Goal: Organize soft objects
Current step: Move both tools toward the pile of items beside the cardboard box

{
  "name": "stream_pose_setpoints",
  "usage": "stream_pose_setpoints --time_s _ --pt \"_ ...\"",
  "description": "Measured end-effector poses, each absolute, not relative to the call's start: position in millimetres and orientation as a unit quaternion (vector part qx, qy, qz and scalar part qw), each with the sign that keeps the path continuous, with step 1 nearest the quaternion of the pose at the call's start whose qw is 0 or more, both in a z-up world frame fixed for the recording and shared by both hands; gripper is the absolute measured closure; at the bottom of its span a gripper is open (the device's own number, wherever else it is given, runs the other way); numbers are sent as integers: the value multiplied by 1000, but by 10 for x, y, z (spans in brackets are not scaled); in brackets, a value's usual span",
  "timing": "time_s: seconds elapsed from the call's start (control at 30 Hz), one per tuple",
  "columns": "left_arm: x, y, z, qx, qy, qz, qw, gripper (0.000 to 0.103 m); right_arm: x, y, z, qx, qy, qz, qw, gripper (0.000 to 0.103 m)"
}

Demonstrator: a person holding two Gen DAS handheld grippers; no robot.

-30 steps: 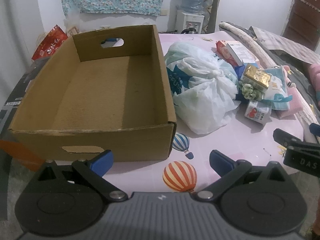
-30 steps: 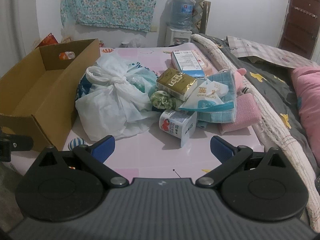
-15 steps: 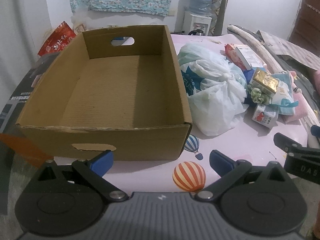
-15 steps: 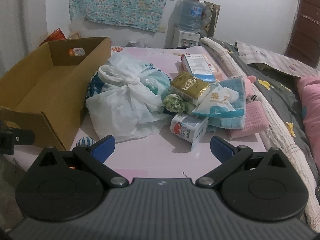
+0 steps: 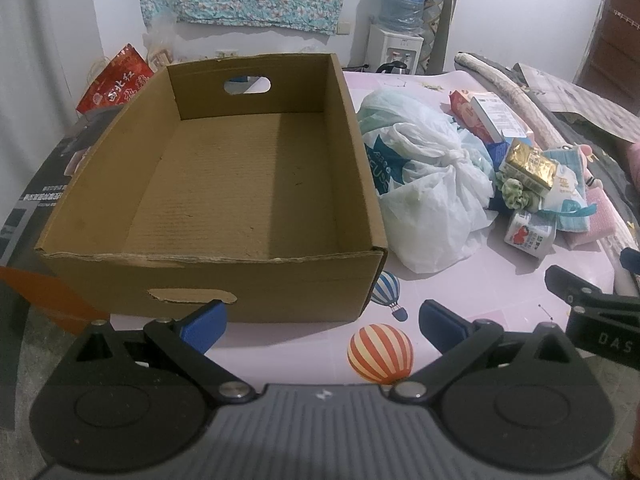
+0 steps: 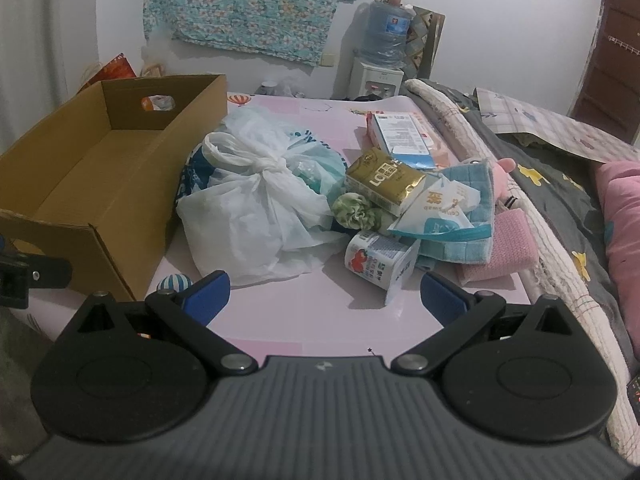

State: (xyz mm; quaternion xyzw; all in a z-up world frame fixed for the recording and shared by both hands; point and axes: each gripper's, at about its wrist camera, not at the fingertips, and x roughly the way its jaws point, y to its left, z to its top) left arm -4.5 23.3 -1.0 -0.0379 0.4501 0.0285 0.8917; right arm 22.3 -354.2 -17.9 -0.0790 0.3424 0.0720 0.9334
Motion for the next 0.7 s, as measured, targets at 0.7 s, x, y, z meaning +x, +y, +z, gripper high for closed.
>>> stream_pose_setpoints --time_s 0.7 --pt "-34 235 -42 -39 456 25 889 0 234 -3554 -190 -79 345 70 933 1"
